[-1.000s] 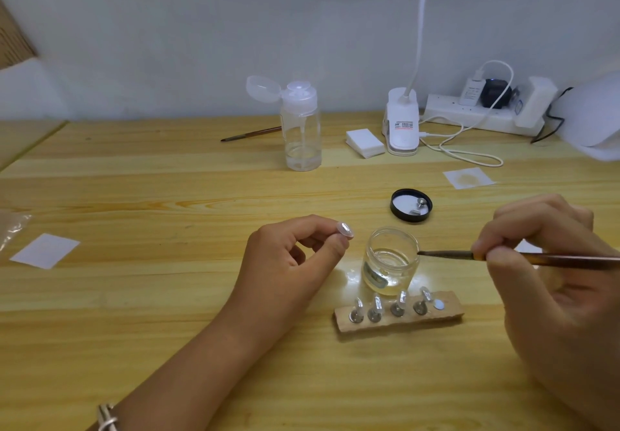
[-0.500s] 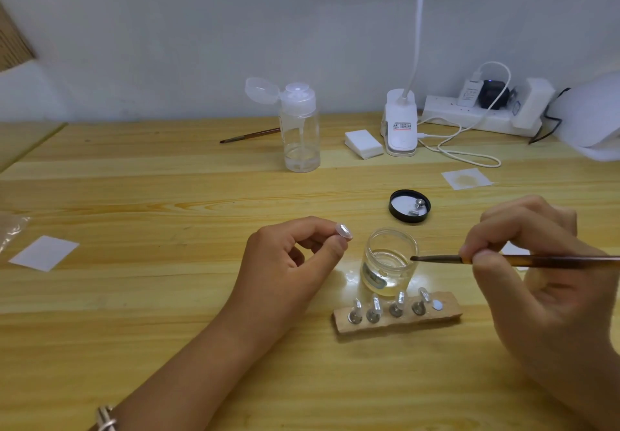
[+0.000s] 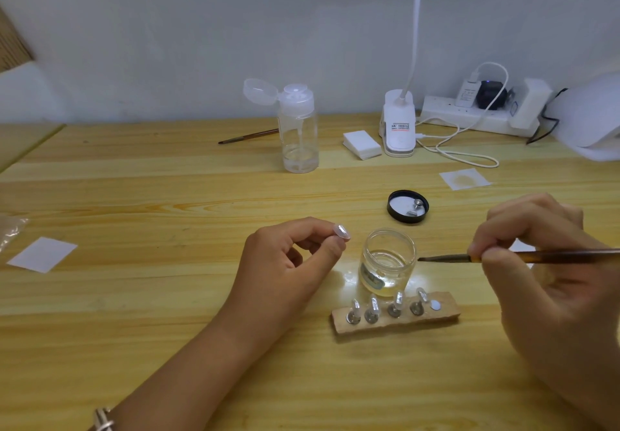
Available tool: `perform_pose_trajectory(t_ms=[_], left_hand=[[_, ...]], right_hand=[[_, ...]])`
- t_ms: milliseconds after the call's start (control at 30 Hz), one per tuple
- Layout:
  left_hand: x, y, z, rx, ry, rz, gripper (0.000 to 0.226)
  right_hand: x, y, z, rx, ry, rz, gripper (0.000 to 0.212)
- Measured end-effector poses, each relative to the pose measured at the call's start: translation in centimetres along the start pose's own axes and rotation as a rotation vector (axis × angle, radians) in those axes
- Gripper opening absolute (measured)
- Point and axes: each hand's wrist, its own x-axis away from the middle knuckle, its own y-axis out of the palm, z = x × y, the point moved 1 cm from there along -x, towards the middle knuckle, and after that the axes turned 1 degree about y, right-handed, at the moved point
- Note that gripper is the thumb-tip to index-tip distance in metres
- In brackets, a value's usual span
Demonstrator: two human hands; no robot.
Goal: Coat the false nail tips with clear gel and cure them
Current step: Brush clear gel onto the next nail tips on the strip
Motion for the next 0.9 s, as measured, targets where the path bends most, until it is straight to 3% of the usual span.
perform_pose_trajectory(t_ms=[100, 200, 300, 433, 900], left_hand=[[0.0, 0.0, 0.0, -0.009, -0.002, -0.001, 0.017], [0.0, 0.0, 0.1, -0.006, -0.004, 0.002, 0.017], [0.0, 0.0, 0.1, -0.007, -0.003, 0.000, 0.017], [0.0, 0.0, 0.1, -0.004, -0.003, -0.004, 0.015], [0.1, 0.0, 0.0, -0.017, 0.002, -0.013, 0.015]], right_hand=[[-0.4, 0.1, 0.9, -0.040, 0.082, 0.005, 0.015], [-1.3, 0.7, 2.6, -0.217, 0.420, 0.027, 0.010], [-0.8, 0.6, 1.5, -0.131, 0.176, -0.074, 0.024], [0.0, 0.6, 0.2, -0.034, -0.014, -0.018, 0.013], [0.1, 0.3, 0.5, -0.028, -0.018, 0.038, 0.015]])
